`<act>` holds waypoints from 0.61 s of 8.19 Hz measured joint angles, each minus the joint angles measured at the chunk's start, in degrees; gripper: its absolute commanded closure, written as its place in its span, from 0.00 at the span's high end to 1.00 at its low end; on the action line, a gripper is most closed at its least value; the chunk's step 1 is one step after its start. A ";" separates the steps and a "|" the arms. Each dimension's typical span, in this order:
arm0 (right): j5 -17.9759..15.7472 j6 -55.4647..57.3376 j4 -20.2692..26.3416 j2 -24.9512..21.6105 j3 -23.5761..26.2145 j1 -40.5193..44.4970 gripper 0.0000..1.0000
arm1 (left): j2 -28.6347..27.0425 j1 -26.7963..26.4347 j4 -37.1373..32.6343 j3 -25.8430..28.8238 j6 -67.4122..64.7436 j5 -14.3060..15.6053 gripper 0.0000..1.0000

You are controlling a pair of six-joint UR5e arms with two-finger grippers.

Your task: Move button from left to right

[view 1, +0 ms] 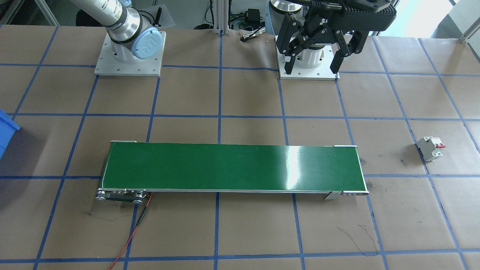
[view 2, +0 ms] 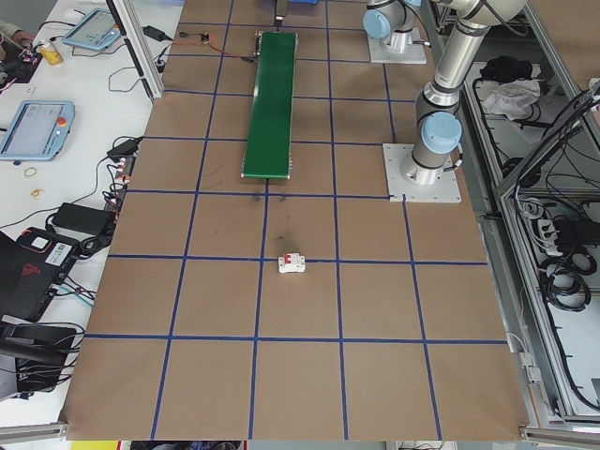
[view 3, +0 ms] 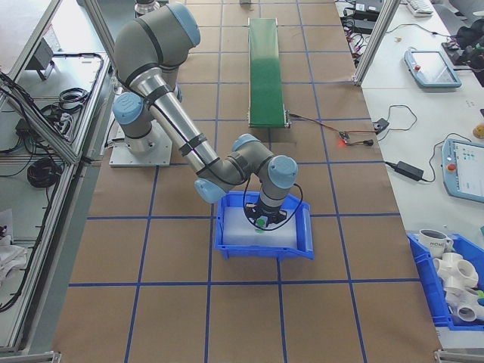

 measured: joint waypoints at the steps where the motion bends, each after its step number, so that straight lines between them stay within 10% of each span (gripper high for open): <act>1: 0.14 -0.77 -0.98 0.56 0.05 -0.02 0.60 | 0.06 0.00 0.00 -0.02 -0.03 0.00 1.00; 3: 0.45 -1.24 -1.63 0.83 0.35 -0.06 0.89 | 0.17 0.00 0.00 -0.08 -0.05 0.00 1.00; 5: 0.47 -1.07 -1.51 0.35 0.45 -0.12 0.98 | 0.21 0.00 0.00 -0.11 -0.05 0.00 1.00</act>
